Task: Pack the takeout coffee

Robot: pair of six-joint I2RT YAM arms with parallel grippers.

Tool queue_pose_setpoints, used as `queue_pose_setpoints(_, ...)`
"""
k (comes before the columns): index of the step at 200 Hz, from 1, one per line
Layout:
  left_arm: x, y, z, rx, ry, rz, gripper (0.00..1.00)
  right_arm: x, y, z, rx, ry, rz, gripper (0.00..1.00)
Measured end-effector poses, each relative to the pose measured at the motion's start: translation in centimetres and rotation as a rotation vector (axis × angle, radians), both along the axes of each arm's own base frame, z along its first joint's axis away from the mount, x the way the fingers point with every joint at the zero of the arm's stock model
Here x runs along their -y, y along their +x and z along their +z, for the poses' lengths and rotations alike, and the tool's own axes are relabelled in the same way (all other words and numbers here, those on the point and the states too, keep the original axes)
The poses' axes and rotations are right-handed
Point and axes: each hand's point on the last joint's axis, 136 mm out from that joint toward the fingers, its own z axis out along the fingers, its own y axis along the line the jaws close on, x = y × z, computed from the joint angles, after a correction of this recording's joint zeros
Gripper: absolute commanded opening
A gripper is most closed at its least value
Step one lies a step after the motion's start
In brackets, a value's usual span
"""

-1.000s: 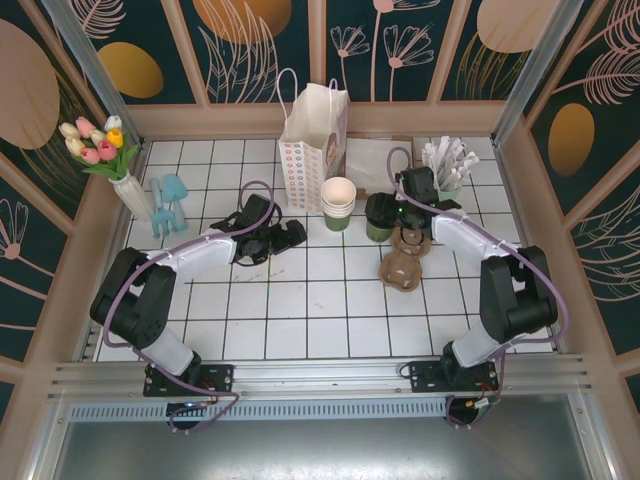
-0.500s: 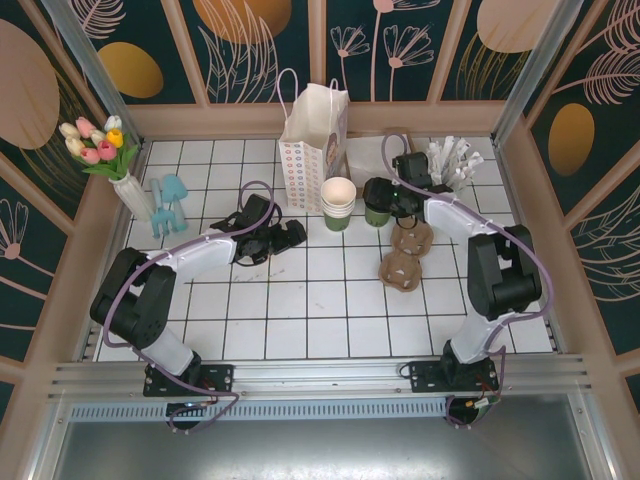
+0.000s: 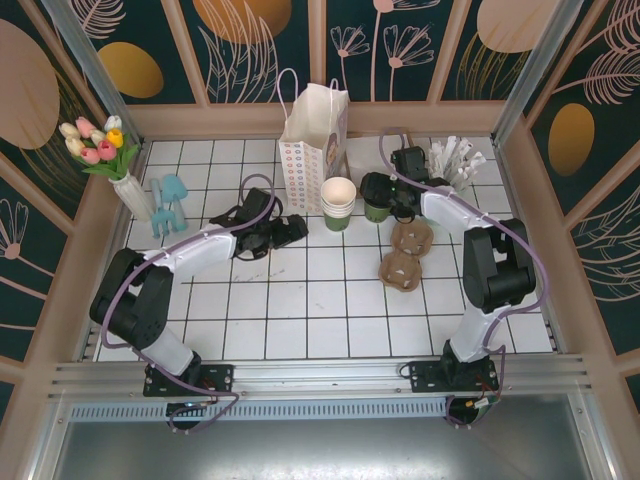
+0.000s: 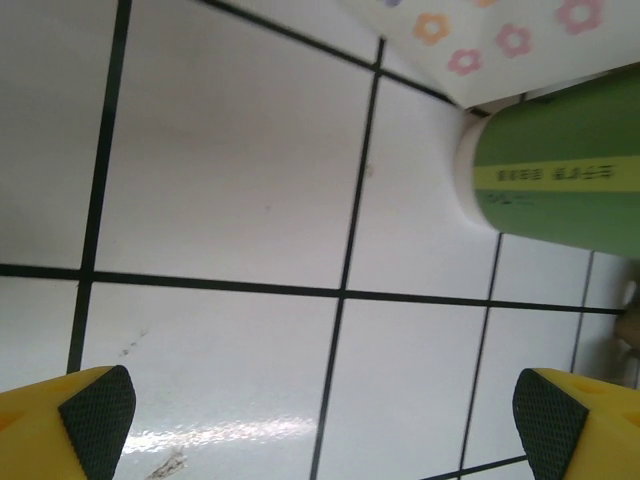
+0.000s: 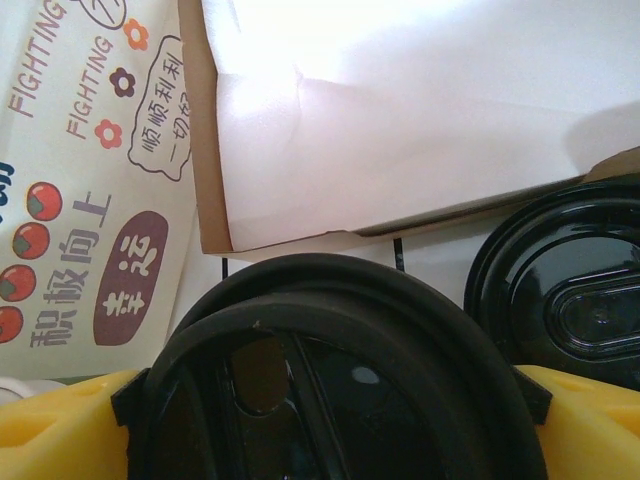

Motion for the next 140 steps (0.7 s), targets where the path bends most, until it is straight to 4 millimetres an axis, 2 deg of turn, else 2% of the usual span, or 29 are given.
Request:
queue_pose_setpoints(23, 0.2, 0.7, 1.7, 0.043, -0.003, -0.005, 0.99, 0.1, -0.1, 0.0, -0.008, -0.004, -0.003, 0.97)
queue_pose_setpoints(61, 0.1, 1.0, 3.3, 0.071, -0.005, 0.0, 0.99, 0.2, -0.3, 0.0, -0.016, -0.013, -0.003, 0.99)
queue_pose_setpoints(83, 0.0, 1.1, 4.8, 0.095, -0.014, 0.005, 0.98, 0.4, -0.7, 1.0, -0.01, -0.011, -0.003, 0.99)
queue_pose_setpoints(107, 0.6, 2.1, 8.5, 0.165, -0.064, 0.015, 0.99, 0.6, -1.3, 4.3, 0.048, 0.006, -0.004, 0.99)
queue_pose_setpoints(127, 1.4, 3.4, 12.8, 0.236, -0.133, 0.04, 0.98, 0.8, -2.0, 8.7, 0.144, 0.035, -0.005, 0.99)
queue_pose_setpoints(140, 2.0, 4.4, 16.3, 0.287, -0.196, 0.066, 0.98, 1.2, -3.2, 11.8, 0.216, 0.057, -0.005, 0.99)
